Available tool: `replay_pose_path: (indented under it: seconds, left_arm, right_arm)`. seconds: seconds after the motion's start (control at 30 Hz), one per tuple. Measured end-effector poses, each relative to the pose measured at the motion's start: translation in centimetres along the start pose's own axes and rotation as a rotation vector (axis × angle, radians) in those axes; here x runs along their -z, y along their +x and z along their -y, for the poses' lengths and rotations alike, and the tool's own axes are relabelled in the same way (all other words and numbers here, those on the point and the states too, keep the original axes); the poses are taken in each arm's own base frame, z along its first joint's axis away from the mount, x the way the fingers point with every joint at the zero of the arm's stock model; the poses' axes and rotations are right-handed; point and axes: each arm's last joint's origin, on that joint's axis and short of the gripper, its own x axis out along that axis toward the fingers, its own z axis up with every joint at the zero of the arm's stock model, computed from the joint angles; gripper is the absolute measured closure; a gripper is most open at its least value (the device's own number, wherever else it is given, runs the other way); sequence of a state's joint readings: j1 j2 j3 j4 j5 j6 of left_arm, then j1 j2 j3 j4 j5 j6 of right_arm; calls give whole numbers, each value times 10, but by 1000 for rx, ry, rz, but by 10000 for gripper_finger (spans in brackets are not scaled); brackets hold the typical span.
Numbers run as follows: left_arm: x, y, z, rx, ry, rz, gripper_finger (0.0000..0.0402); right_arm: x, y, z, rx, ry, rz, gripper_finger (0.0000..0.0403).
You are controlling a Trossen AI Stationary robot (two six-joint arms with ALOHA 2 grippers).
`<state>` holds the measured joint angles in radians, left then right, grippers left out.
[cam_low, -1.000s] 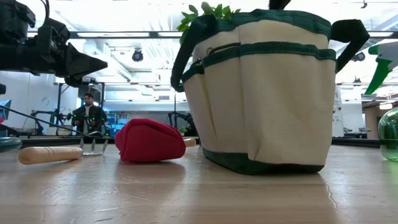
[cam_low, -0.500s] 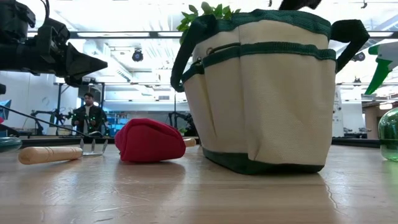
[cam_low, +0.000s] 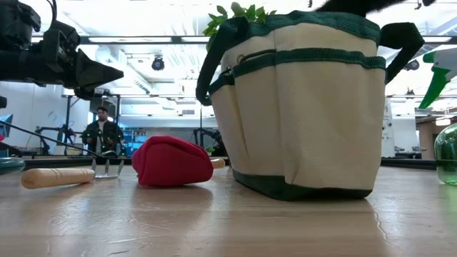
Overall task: Pick & Place Garden tools in Gardening bag
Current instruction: Put the brown hand rake into the gardening bag
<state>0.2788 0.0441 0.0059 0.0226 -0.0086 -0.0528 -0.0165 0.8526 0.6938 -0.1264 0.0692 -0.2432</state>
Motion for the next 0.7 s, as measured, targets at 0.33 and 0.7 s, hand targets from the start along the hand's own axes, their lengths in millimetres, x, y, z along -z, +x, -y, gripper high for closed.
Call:
replay_pose_path:
  seconds: [0.33, 0.7]
  left_arm:
    - [0, 0, 0, 0, 0, 0, 399]
    - [0, 0, 0, 0, 0, 0, 399]
  right_arm:
    - [45, -3, 15, -16, 85, 94, 394]
    - [80, -18, 12, 57, 157, 159, 394]
